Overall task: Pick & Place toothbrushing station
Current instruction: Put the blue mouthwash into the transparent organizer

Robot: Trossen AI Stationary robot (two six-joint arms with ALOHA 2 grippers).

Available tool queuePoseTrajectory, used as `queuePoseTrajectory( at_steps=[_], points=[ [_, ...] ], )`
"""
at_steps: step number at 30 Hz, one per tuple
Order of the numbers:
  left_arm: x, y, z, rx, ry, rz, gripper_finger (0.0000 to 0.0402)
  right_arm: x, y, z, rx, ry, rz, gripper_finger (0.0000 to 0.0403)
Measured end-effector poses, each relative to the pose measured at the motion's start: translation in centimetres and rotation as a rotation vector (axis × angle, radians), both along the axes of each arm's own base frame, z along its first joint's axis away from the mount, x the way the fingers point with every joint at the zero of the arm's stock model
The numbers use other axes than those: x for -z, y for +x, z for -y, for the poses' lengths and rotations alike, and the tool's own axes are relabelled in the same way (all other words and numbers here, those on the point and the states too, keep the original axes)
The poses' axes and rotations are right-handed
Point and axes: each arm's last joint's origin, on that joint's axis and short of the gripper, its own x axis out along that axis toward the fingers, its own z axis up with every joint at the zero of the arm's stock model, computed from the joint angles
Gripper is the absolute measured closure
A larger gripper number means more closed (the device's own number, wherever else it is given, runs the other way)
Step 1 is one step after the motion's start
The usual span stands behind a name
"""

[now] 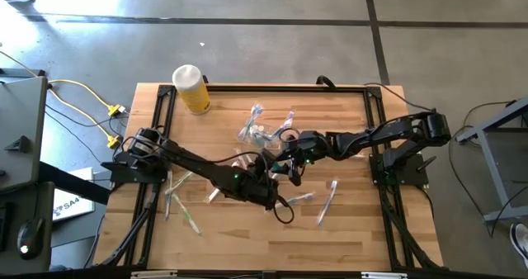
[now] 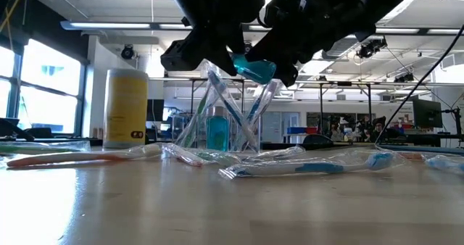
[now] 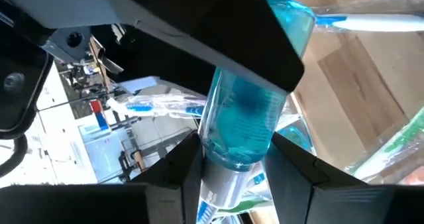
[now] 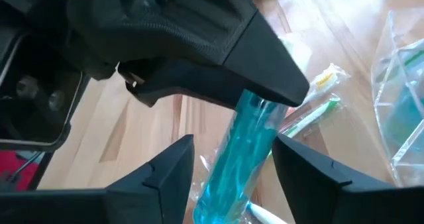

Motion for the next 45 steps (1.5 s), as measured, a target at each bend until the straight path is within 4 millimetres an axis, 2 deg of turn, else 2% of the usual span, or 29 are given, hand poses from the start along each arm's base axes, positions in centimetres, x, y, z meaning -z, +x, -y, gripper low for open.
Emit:
queuePoseTrajectory(
  at_steps=[9,18,22,35,40,45],
  points=[
    [0.0,0.0,0.0,-0.001,0.005,0.000,0.0275,0.1,0.0,0.0,-0.001,0.008,-0.008,0.0229],
    [-0.1,0.0,-0.1,-0.010,0.023,0.004,0.0275,0.3,-0.2,0.9,0.031,0.032,-0.044,0.0307],
    [-0.1,0.0,-0.1,-0.012,0.030,0.005,0.0272,0.3,-0.2,1.0,0.026,0.018,-0.042,0.0328],
    [-0.1,-0.1,0.4,0.003,0.052,-0.003,0.0194,0.3,-0.2,0.9,0.008,-0.017,-0.035,0.0332],
    [-2.0,-1.2,1.2,-0.012,-0.016,0.107,0.0180,0.3,-0.2,0.9,0.008,-0.026,-0.036,0.0335],
    [-5.4,-3.1,0.9,-0.064,-0.267,0.284,0.0179,0.4,-0.2,1.0,0.006,-0.039,-0.039,0.0335]
  ],
)
